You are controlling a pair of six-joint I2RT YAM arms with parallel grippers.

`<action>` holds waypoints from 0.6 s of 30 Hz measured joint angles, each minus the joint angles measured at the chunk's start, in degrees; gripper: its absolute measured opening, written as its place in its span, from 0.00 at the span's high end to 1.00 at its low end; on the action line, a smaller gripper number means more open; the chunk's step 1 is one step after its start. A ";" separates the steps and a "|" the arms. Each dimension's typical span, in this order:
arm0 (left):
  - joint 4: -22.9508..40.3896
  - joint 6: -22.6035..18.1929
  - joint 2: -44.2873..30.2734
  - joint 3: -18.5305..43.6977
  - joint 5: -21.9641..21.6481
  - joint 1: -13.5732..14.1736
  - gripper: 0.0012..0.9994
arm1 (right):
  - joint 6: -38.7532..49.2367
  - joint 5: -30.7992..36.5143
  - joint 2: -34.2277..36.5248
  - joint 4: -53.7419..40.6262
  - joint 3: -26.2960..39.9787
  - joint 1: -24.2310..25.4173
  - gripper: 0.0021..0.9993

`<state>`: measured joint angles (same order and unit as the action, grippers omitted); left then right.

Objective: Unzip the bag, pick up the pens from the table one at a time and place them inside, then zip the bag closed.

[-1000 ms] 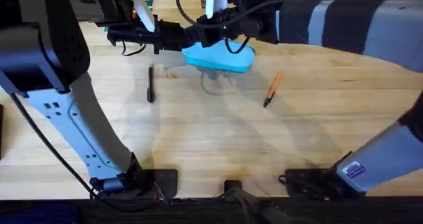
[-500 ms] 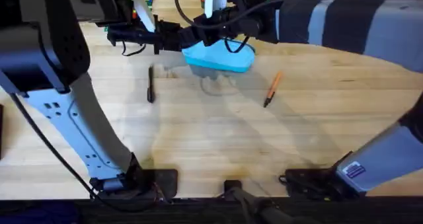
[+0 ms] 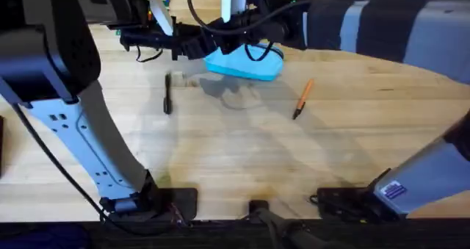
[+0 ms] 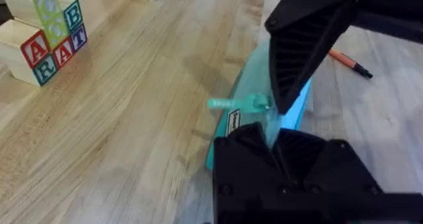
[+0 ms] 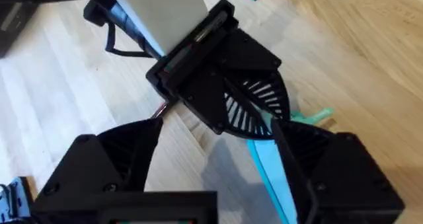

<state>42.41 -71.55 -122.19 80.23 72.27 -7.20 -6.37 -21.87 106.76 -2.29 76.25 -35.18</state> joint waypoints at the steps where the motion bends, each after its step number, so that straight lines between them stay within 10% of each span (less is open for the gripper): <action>1: 0.00 0.00 0.00 0.00 0.02 0.00 0.96 | 0.17 0.00 -2.05 -0.52 0.00 0.47 0.00; 18: 0.02 0.00 0.00 0.00 0.02 0.00 0.96 | 8.69 1.45 -13.23 -20.55 0.11 8.05 0.00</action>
<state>42.44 -71.55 -122.19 80.23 72.29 -7.20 2.32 -20.42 93.53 -22.84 76.36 -27.13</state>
